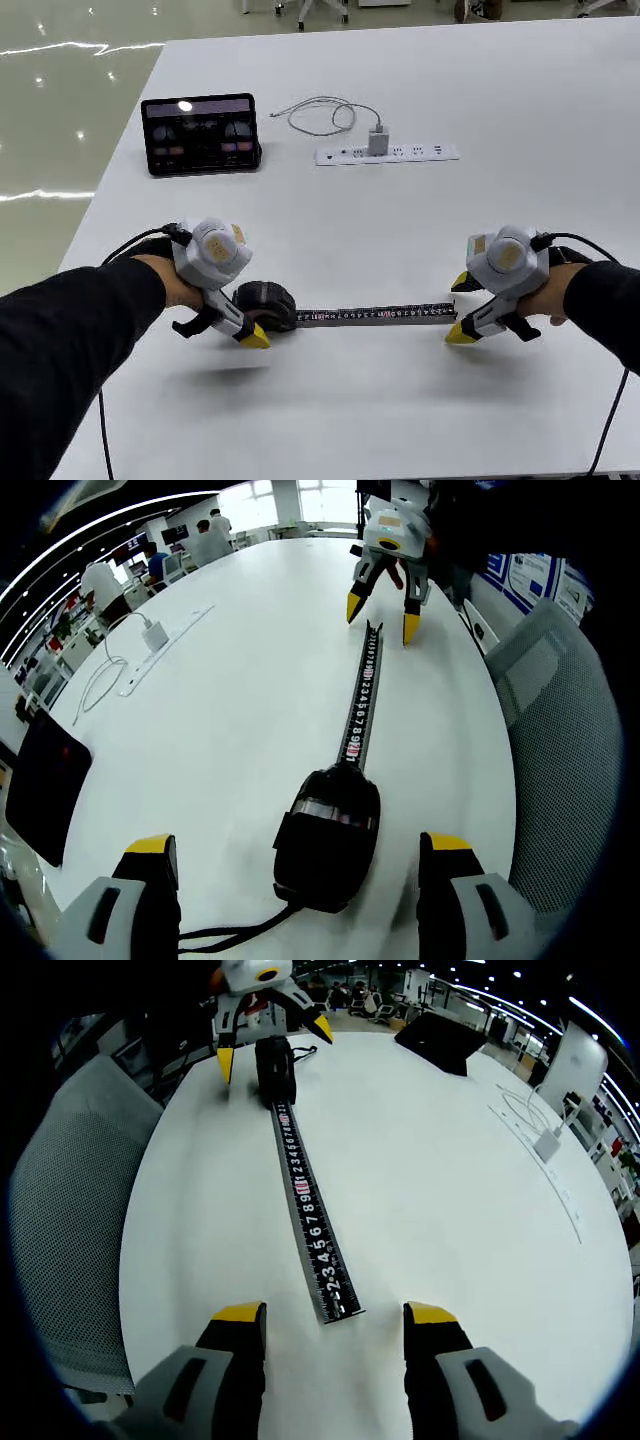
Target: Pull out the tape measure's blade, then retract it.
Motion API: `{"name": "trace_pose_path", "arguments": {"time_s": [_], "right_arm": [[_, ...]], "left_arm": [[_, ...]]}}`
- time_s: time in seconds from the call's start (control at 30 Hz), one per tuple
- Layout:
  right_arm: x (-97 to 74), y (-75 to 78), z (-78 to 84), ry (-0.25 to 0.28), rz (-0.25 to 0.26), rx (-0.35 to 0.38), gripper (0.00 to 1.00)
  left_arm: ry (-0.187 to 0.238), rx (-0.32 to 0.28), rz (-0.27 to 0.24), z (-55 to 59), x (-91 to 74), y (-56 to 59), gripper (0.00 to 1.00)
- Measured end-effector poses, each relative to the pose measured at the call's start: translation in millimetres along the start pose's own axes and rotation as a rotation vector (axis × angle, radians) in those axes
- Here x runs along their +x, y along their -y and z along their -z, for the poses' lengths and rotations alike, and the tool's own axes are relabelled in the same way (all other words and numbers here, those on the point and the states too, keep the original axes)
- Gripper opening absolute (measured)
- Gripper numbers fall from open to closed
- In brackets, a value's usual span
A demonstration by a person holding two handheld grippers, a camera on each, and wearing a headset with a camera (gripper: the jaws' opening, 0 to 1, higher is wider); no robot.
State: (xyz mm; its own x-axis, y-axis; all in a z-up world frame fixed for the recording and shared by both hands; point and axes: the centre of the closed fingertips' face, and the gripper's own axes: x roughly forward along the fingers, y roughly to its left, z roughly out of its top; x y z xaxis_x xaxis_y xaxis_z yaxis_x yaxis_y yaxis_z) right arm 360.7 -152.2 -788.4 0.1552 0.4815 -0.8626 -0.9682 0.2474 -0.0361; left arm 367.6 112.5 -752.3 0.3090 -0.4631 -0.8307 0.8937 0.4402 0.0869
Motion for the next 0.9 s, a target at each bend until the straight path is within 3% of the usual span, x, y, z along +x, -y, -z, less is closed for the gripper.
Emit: {"name": "trace_pose_path", "arguments": {"time_s": [0.17, 0.27, 0.43, 0.53, 0.7, 0.9], "right_arm": [[-3.9, 3.5, 4.1, 0.018, 0.043, 0.061, 0.61], [-9.8, 6.0, -4.9, 0.096, 0.076, 0.169, 0.67], [-21.5, 7.9, -7.1, 0.146, 0.119, 0.211, 0.71], [-30.5, 8.6, -7.1, 0.179, 0.143, 0.247, 0.71], [-44.2, 4.8, -3.9, 0.247, 0.189, 0.302, 0.75], [-51.6, -13.2, 6.4, 0.263, 0.208, 0.317, 0.81]], "left_arm": [[0.045, -0.070, -0.023, -0.4, -4.9, -2.6, 1.00], [0.080, -0.133, -0.049, 0.9, -10.3, -5.6, 1.00], [0.123, -0.248, -0.103, 6.8, -23.2, -14.0, 1.00], [0.190, -0.321, -0.133, 5.0, -33.6, -17.4, 1.00], [0.240, -0.349, -0.179, 14.3, -47.2, -18.4, 1.00], [0.311, -0.362, -0.193, 18.0, -61.5, -8.2, 1.00]]}}
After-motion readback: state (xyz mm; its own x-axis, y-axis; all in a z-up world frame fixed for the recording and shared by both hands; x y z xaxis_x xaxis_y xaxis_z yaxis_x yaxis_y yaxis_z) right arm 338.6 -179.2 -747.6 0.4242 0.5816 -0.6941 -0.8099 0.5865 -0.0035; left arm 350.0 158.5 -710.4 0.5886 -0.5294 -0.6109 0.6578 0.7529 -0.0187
